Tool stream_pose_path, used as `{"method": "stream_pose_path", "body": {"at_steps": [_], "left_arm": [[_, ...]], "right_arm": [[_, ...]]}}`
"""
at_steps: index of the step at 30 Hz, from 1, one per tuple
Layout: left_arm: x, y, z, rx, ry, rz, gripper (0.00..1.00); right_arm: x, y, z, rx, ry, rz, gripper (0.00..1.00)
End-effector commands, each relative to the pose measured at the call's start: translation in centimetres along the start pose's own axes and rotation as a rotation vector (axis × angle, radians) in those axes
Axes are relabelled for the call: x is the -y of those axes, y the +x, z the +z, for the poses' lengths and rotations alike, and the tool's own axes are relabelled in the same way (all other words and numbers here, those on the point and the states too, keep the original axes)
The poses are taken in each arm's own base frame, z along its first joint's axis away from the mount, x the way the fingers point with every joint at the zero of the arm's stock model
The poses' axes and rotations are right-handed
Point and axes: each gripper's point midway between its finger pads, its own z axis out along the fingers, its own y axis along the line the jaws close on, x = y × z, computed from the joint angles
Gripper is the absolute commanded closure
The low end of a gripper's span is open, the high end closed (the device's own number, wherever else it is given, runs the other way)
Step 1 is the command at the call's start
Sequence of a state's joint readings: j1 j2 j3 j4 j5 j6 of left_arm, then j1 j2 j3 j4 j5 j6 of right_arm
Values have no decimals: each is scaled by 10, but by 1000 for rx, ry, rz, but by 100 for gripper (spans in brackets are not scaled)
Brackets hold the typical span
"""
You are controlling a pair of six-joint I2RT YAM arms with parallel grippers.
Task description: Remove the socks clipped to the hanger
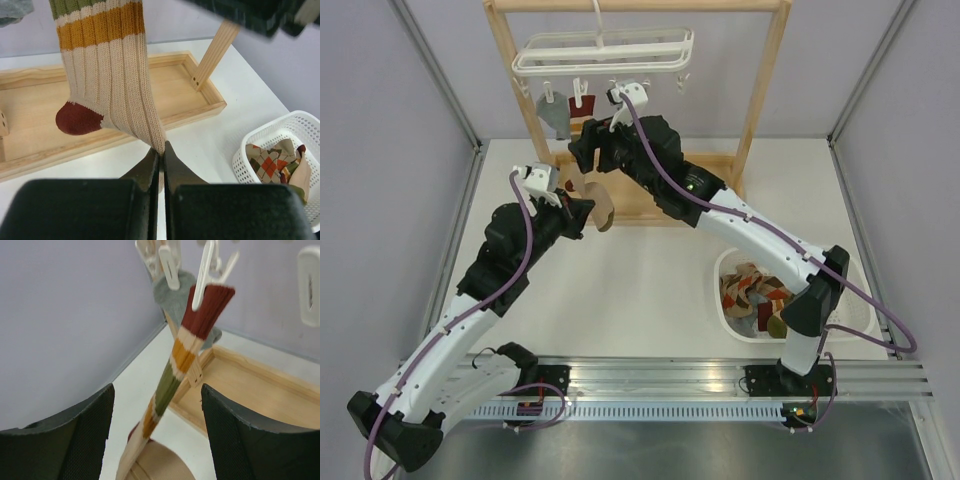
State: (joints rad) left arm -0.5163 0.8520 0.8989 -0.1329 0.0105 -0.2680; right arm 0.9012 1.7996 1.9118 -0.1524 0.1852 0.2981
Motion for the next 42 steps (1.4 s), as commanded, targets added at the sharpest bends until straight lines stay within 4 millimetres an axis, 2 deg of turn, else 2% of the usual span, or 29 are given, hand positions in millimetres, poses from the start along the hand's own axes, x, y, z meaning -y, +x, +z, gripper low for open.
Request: {"method": "stream_pose_path", "body": {"at_steps": [1,2,3,4,5,6,7,8,11,16,22,23,24,35,42], "left_arm": [[9,-5,-3,13,46,-14,98],[9,-4,-3,11,46,-15,98],[9,-5,-4,14,48,-14,98],[9,-5,-4,14,48,-14,98],[9,-5,-5,14,51,-12,98],[10,-6,-5,17,53,-12,98],[11,-6,-6,18,62,-10,98],[12,-6,-6,18,65,-10,98],[15,-5,-7,19,80,-11,98],[19,-7,-9,23,105,-13,98],[24,-5,-10,19,135,-13,98],[24,-4,-10,17,138,-15,98],[26,-4,-9,14,145,-15,98],[32,2,-6,-7,184,-25,98],[33,5,-5,-19,193,-23,98]], "right_arm": [[0,-27,9,65,35,-30,25],[-1,-37,10,83,46,-31,25],[1,-39,12,87,53,-37,25],[2,-31,20,72,62,-42,25],[2,-41,21,91,63,-38,25],[3,-42,24,94,63,-36,25],[3,-35,30,82,64,-34,24],[3,-42,31,97,62,-29,24],[5,-46,37,108,63,-22,24],[16,-52,46,129,85,-16,24],[32,-67,57,170,95,-14,23],[31,-75,56,188,80,-12,23],[36,-73,61,186,84,-13,23],[36,-86,76,242,0,6,21],[35,-89,81,267,-7,8,25]]}}
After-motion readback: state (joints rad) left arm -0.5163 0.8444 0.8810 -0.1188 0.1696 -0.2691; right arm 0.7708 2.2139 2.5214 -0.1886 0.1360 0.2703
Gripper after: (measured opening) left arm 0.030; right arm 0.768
